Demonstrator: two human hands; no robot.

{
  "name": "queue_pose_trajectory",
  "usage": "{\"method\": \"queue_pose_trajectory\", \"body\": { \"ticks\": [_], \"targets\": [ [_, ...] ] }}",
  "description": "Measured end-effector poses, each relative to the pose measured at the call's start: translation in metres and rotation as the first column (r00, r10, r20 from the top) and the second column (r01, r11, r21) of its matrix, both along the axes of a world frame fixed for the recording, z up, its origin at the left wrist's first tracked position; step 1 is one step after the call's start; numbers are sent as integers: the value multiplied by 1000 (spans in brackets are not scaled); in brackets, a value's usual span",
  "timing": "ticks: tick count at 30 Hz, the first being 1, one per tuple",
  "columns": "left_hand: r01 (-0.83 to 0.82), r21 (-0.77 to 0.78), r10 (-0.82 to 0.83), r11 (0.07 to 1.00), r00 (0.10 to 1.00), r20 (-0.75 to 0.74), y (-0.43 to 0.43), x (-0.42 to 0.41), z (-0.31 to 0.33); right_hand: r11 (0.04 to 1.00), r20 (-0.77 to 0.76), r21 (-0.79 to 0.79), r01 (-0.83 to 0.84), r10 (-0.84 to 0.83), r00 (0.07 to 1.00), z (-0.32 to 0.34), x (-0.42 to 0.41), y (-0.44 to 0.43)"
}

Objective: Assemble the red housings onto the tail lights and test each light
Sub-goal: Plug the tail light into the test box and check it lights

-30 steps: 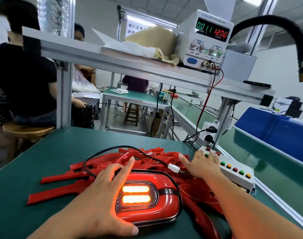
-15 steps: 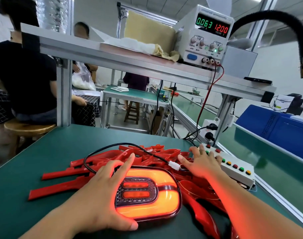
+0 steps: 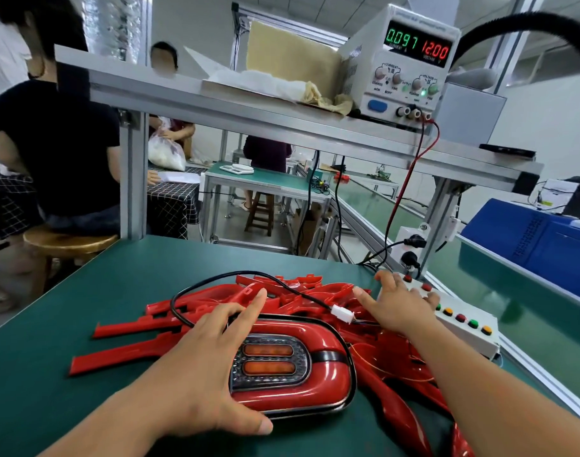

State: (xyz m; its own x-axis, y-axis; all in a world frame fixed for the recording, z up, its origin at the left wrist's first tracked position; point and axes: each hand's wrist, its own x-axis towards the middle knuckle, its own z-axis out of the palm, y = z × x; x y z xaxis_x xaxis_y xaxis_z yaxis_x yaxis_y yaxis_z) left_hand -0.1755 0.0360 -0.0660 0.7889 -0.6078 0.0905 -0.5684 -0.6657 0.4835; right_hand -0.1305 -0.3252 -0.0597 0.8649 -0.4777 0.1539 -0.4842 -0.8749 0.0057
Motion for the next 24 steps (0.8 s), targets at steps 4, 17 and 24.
{"method": "queue_pose_trajectory", "body": {
  "ticks": [4, 17, 24],
  "targets": [
    [6, 5, -6, 1000, 1000, 1, 0, 0, 1, 1000, -1, -9, 11, -11, 1000, -1, 1, 0],
    [-2, -7, 2, 1000, 1000, 26, 0, -2, 4, 998, -35, -61, -6, 3, 999, -6, -2, 2],
    [-4, -2, 4, 1000, 999, 42, 0, -2, 1, 1000, -20, 17, 8, -8, 1000, 0, -4, 6]
  ]
}}
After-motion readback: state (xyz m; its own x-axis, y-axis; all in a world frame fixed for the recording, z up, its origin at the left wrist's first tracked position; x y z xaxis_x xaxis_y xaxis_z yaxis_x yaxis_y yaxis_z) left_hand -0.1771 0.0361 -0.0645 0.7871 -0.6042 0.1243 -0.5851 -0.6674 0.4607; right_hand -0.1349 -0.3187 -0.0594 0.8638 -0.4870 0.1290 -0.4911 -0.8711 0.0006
